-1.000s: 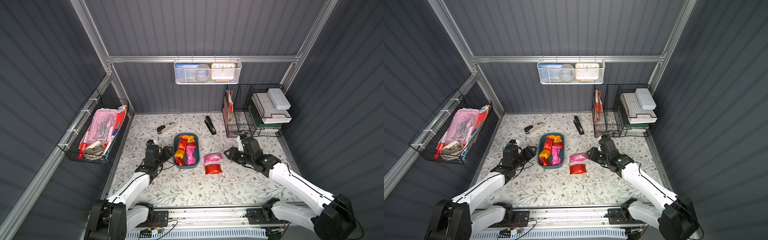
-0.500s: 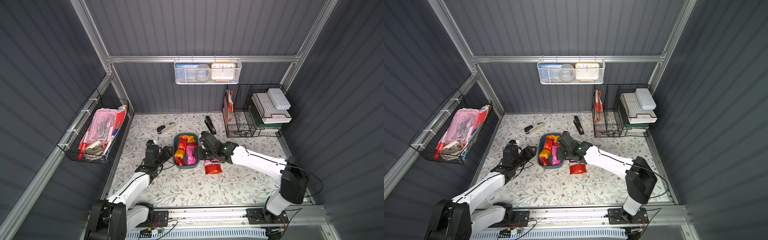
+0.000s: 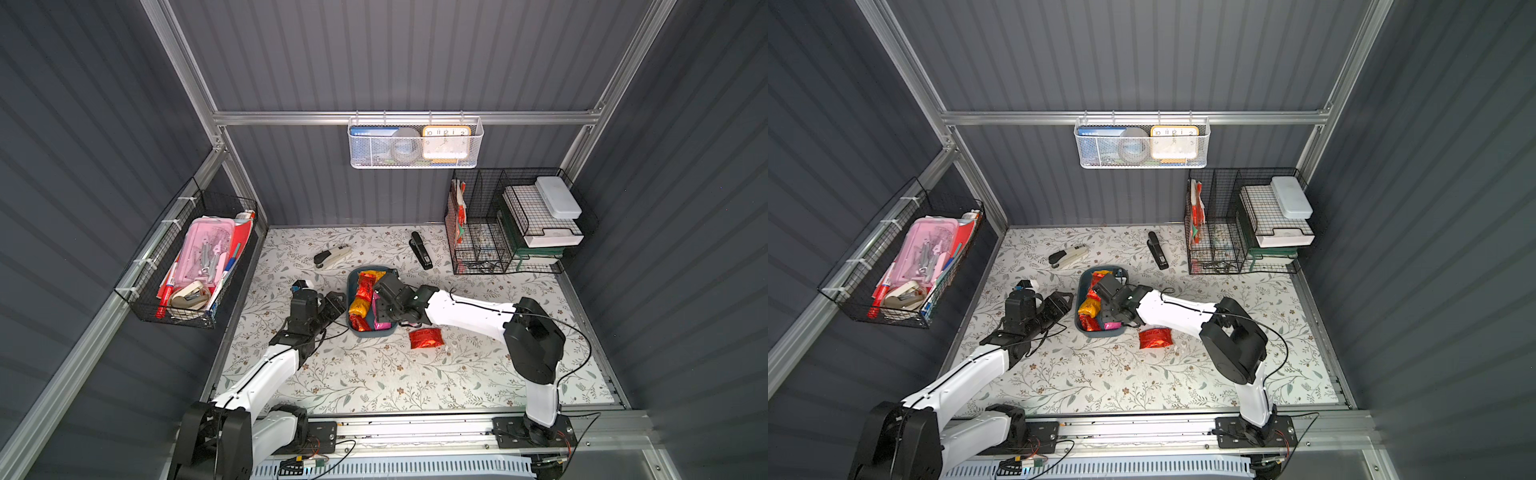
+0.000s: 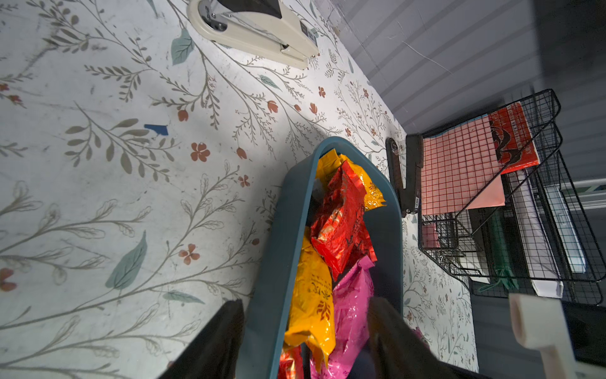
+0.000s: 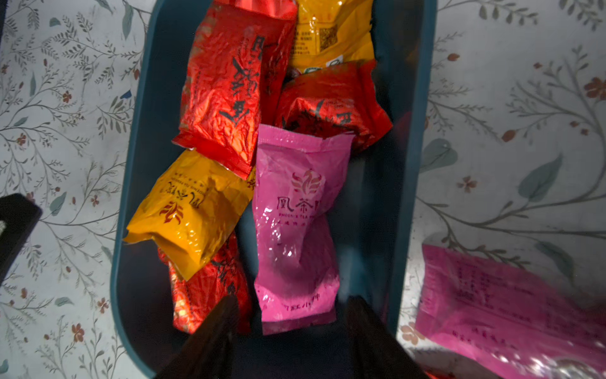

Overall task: Take the tea bags out of the storage box
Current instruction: Pick up the tea bag from the storage box.

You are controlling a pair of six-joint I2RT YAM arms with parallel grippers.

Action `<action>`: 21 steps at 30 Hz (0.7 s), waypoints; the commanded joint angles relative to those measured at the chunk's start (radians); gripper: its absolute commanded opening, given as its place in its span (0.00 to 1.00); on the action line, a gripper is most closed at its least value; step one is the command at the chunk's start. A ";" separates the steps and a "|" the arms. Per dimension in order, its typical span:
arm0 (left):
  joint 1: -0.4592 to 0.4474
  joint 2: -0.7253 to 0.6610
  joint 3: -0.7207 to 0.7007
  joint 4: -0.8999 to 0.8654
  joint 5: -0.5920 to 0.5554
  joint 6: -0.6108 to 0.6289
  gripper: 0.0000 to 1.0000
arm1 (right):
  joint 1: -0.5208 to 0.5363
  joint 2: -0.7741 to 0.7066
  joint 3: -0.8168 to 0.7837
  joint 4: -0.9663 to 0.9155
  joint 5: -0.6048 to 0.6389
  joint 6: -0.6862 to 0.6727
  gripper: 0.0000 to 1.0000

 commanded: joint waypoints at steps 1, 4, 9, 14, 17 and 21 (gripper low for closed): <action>0.003 0.012 0.009 -0.004 0.007 -0.008 0.65 | 0.006 0.033 0.040 -0.006 0.034 0.002 0.57; 0.003 0.008 0.001 -0.004 0.005 -0.008 0.65 | 0.007 0.056 0.057 -0.003 0.038 -0.008 0.54; 0.003 -0.013 -0.014 -0.006 -0.002 -0.008 0.65 | 0.007 0.080 0.076 -0.007 0.047 -0.008 0.45; 0.003 -0.014 -0.016 -0.006 -0.004 -0.008 0.65 | 0.007 0.112 0.105 -0.035 0.065 0.004 0.44; 0.003 -0.015 -0.013 -0.005 -0.004 -0.008 0.65 | 0.007 0.125 0.115 -0.033 0.061 0.005 0.39; 0.002 -0.014 -0.007 -0.017 -0.004 -0.007 0.65 | 0.007 0.136 0.128 -0.028 0.045 0.000 0.24</action>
